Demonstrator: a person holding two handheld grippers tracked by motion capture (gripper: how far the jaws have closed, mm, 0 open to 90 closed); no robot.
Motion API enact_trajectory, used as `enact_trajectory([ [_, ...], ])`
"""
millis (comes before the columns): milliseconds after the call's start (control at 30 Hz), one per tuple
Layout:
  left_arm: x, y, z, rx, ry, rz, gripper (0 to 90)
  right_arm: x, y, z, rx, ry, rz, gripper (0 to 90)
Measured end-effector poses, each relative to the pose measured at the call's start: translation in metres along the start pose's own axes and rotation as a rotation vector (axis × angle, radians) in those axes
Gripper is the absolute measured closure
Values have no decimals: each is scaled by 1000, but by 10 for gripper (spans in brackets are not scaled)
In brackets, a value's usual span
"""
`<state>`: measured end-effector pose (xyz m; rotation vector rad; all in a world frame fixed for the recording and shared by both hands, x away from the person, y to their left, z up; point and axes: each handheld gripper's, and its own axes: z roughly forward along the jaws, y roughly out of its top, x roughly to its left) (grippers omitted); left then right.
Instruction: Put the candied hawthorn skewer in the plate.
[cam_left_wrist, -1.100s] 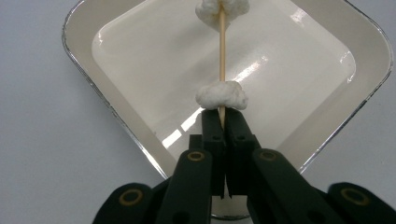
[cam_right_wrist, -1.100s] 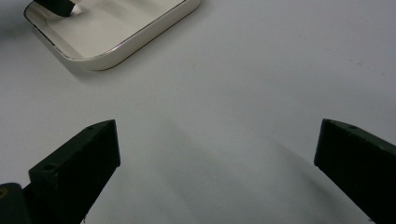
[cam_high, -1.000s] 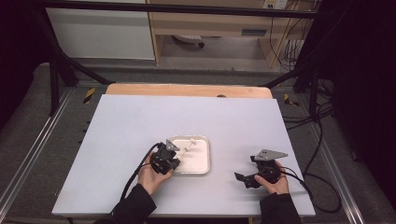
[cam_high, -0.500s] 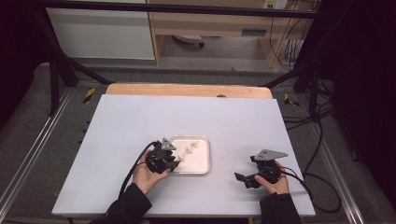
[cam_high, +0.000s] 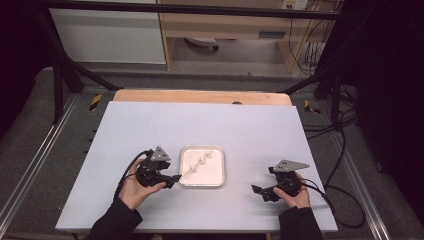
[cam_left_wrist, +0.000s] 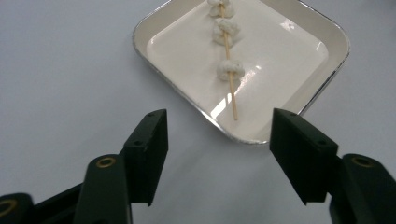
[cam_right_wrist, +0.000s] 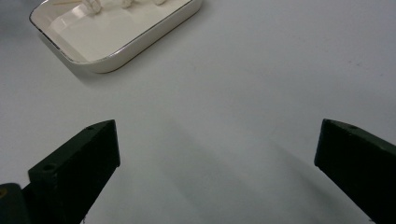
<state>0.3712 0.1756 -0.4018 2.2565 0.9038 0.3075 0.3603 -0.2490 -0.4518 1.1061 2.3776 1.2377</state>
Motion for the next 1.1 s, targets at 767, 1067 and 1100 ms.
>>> enact_trajectory([
  [767,42,-86,-24,-91,38,-93,114,2,-1,0,9,-4,4,7],
  [1067,46,-93,-22,-88,31,-107,112,2,-2,0,20,-3,-3,7],
  [1100,46,-93,-22,-88,31,-107,112,2,-2,0,20,-6,-4,8],
])
